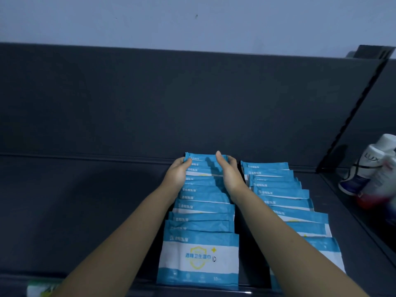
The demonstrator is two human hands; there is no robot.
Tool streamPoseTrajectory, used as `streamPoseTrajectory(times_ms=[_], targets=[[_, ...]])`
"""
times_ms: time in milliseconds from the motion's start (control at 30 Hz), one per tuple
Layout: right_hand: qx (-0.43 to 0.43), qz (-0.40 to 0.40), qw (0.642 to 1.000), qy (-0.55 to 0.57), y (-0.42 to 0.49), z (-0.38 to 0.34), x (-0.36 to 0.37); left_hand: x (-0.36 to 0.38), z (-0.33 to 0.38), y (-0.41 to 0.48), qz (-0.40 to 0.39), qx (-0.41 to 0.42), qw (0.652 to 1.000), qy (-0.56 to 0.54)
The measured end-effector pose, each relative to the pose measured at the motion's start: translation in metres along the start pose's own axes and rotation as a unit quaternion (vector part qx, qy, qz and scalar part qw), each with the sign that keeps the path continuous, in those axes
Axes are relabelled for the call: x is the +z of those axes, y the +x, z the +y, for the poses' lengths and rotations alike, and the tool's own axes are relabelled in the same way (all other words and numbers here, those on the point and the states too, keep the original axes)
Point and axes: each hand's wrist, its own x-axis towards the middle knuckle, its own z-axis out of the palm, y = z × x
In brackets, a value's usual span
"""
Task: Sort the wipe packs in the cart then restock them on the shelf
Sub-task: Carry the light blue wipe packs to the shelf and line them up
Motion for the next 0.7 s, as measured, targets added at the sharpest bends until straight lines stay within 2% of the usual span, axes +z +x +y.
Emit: streamPoseTrajectory(times_ms=[67, 133, 200, 333, 400, 467, 500, 533, 567, 633, 700], targets=[[-0.029, 0.017, 0.998, -0.044, -0.003, -0.004, 0.000, 0.000, 0.006, -0.002, 0.005, 0.015, 0.997, 0.073], [-0.088, 0.050, 0.991, -0.091, -0.011, -0.012, -0.002, -0.002, 0.012, -0.005, 0.025, 0.060, 0.975, 0.211], [-0.148, 0.070, 0.974, -0.156, -0.022, -0.020, -0.008, -0.002, 0.016, -0.011, 0.024, 0.124, 0.923, 0.364], [-0.228, 0.101, 0.900, -0.358, -0.055, -0.026, -0.040, 0.022, 0.024, -0.046, -0.032, 0.259, 0.770, 0.582], [-0.213, 0.120, 0.848, -0.471, -0.073, -0.021, -0.064, 0.042, 0.021, -0.064, -0.040, 0.310, 0.709, 0.633], [-0.148, 0.132, 0.808, -0.554, -0.091, -0.013, -0.090, 0.063, 0.014, -0.077, -0.060, 0.344, 0.678, 0.647], [-0.112, 0.138, 0.802, -0.571, -0.098, -0.008, -0.103, 0.073, 0.010, -0.083, -0.077, 0.350, 0.673, 0.647], [-0.082, 0.144, 0.803, -0.573, -0.105, -0.003, -0.116, 0.084, 0.004, -0.087, -0.097, 0.348, 0.683, 0.634], [-0.059, 0.151, 0.808, -0.567, -0.109, 0.002, -0.128, 0.095, -0.002, -0.091, -0.119, 0.333, 0.712, 0.606], [-0.028, 0.164, 0.835, -0.524, -0.113, 0.012, -0.148, 0.118, -0.016, -0.096, -0.149, 0.249, 0.812, 0.506], [-0.003, 0.167, 0.906, -0.390, -0.112, 0.020, -0.161, 0.139, -0.029, -0.096, -0.137, 0.128, 0.896, 0.403]])
